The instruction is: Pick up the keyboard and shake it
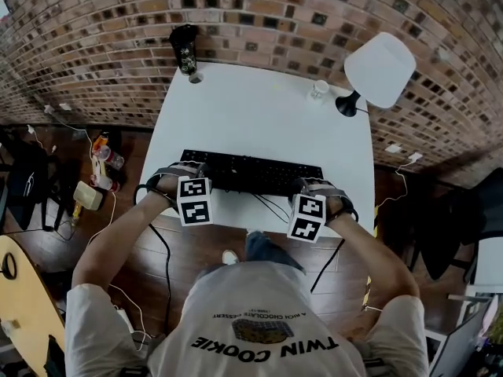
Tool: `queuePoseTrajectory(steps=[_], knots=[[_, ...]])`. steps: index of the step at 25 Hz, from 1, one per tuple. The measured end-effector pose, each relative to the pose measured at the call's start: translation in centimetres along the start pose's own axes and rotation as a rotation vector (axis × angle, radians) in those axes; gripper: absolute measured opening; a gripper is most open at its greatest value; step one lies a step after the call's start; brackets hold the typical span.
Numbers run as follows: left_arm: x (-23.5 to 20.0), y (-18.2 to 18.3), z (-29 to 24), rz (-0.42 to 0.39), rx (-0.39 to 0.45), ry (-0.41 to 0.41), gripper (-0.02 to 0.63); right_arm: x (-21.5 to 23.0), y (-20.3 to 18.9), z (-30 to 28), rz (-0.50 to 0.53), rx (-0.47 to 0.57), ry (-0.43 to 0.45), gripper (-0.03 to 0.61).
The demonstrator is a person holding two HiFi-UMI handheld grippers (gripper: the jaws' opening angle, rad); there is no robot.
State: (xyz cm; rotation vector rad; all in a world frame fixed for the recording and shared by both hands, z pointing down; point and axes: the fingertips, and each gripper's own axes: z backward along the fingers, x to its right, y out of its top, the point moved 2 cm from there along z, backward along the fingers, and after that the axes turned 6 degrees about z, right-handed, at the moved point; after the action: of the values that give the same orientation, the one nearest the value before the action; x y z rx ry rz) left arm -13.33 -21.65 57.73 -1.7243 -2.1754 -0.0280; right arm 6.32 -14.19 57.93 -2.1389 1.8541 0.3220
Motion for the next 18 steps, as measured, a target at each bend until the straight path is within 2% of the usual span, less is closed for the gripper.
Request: queuePoseTrajectory(steps=[5, 8, 12, 18], knots=[[-1.7, 0.4, 1.2, -0.022, 0.006, -0.151, 0.153, 1.6, 0.2, 1.4, -0.069, 0.045, 0.159, 0.126], [-2.8, 0.6, 1.9, -0.008, 0.009, -0.252, 0.153, 2.8, 0.4, 2.3, -0.104, 0.077, 0.242, 0.124], [-4.9, 0.6, 2.3, -0.007, -0.035, -0.316, 0.152, 4.4, 0.1, 2.9, -0.152, 0.114, 0.336, 0.124], [-6.3, 0.9, 2.5, 0.065, -0.081, -0.509, 0.152, 6.7, -1.0, 3.1, -0.177, 0.168, 0.51, 0.124]])
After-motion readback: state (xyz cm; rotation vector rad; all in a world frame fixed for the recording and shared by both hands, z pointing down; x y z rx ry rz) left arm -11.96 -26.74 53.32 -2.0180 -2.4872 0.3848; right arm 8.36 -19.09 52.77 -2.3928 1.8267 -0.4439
